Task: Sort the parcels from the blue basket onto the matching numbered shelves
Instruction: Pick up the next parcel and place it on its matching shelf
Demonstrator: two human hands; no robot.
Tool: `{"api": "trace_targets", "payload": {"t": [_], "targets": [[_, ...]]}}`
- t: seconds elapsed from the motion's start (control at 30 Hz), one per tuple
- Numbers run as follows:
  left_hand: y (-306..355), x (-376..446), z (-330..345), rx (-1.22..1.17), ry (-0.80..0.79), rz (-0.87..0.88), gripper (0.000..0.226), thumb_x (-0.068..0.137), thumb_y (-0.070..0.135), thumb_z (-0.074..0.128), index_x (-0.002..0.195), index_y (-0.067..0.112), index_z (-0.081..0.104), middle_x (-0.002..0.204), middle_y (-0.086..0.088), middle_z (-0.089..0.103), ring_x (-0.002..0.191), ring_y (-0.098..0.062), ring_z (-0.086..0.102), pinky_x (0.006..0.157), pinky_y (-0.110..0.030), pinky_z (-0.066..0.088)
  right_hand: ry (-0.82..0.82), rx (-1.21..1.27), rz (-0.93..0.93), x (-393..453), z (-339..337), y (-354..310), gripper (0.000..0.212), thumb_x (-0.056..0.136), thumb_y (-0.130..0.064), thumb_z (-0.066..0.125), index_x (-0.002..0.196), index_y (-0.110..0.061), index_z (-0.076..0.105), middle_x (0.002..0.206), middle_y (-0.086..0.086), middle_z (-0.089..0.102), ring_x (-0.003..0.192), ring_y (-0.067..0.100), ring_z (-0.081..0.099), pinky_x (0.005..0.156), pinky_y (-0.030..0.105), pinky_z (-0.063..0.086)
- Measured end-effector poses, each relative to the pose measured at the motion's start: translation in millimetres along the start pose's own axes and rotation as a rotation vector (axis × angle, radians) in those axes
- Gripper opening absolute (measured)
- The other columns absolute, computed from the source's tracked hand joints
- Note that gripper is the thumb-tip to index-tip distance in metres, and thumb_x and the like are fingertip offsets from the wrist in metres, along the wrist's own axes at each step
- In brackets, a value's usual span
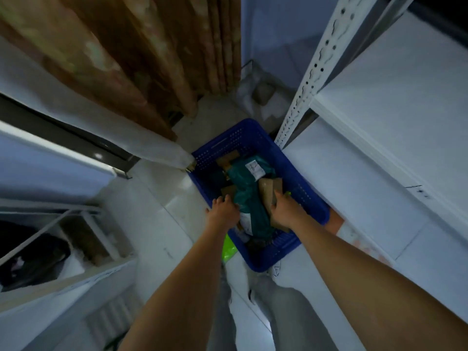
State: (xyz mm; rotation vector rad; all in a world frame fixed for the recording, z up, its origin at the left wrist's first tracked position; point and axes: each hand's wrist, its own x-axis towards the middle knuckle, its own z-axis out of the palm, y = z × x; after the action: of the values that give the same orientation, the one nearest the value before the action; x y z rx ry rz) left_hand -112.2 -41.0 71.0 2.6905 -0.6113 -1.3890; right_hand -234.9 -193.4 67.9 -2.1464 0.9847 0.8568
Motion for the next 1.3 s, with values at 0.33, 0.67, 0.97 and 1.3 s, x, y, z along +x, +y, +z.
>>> {"api": "trace_targets", "payload": {"t": [0.33,0.67,0.97,1.3], "targets": [[-29,218,121,-0.256,-0.135,-0.031,0.065,0.103,0.032,0.046,0.156,0.009,0.015,0.158,-0.017,0.026,0.144,-0.04,0.026,0.113,-0.046,0.031,-0.103,0.22,0.144,216,153,42,0.102,0.085,-0.047,0.072,0.158,-0.017,0.007,0.158,0.018,0.025,0.138,0.038,0.039,0.11,0.049,0.04],[-53,336,218,-0.457,-0.118,-0.021,0.107,0.08,0.046,0.075,0.154,0.026,0.001,0.146,-0.017,0.046,0.132,-0.042,0.046,0.104,-0.049,0.044,-0.169,0.234,0.219,346,257,64,0.163,0.047,-0.061,0.091,0.151,-0.026,-0.03,0.161,0.017,-0.003,0.147,0.038,0.017,0.117,0.053,0.03],[-37,286,168,-0.565,0.002,-0.008,0.081,0.081,0.028,0.078,0.147,0.02,0.032,0.137,-0.009,0.056,0.123,-0.031,0.055,0.098,-0.037,0.048,0.04,0.407,0.141,301,221,55,0.113,0.047,-0.048,0.087,0.14,-0.016,0.032,0.131,0.007,0.054,0.116,0.03,0.058,0.091,0.044,0.055],[33,43,-15,-0.91,-0.213,0.133,0.083,0.094,0.053,0.058,0.158,0.032,0.011,0.132,0.0,0.052,0.132,-0.024,0.048,0.109,-0.041,0.039,0.298,0.912,0.074,21,-12,5,0.081,0.074,-0.025,0.086,0.14,-0.018,0.04,0.133,0.002,0.057,0.118,0.02,0.055,0.091,0.03,0.046]]}}
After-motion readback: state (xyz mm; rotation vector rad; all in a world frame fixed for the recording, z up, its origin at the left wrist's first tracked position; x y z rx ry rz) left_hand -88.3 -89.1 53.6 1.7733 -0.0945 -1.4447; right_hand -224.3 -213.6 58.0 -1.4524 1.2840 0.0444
